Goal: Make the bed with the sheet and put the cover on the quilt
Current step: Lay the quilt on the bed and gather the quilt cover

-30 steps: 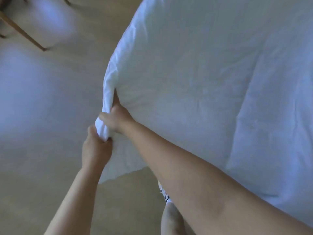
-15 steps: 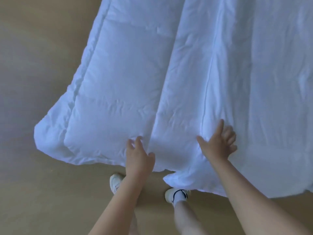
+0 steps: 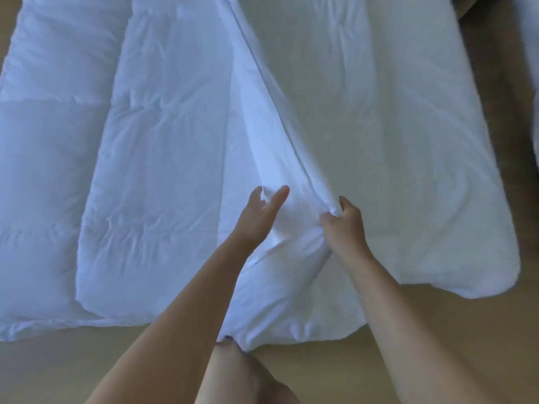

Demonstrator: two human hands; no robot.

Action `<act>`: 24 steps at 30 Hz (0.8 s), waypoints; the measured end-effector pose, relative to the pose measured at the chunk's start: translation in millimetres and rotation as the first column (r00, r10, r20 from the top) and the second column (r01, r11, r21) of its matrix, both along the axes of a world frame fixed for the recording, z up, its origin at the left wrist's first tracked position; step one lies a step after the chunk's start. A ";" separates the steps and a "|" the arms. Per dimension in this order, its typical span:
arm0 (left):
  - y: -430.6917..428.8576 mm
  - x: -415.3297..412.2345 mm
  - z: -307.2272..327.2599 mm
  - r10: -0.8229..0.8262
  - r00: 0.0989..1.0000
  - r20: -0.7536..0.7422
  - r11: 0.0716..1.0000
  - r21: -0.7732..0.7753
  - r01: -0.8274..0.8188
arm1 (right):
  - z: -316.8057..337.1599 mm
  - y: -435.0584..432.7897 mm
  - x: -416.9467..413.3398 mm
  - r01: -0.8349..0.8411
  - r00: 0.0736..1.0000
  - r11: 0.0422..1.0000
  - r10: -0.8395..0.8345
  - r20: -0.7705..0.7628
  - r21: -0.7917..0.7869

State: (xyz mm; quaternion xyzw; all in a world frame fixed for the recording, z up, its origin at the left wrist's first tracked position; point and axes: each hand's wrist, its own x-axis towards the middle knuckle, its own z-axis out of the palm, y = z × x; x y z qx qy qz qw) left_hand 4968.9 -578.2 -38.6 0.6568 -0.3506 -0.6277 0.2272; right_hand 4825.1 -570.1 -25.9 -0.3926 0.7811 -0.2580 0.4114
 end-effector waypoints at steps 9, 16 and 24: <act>-101.4 -199.3 22.8 0.097 0.977 -0.189 0.990 0.123 -0.074 | 30.1 -50.5 -157.9 -0.017 0.999 0.999 0.016 0.051 0.035; -131.3 -291.7 -24.7 -0.198 0.875 0.442 0.980 0.107 0.168 | -24.1 -88.3 -243.9 -0.233 0.972 0.953 0.235 0.015 0.192; -140.8 -367.3 -55.7 -0.133 0.670 0.731 0.988 0.153 0.030 | -78.3 -97.8 -305.7 -0.305 0.921 0.950 0.274 0.279 0.074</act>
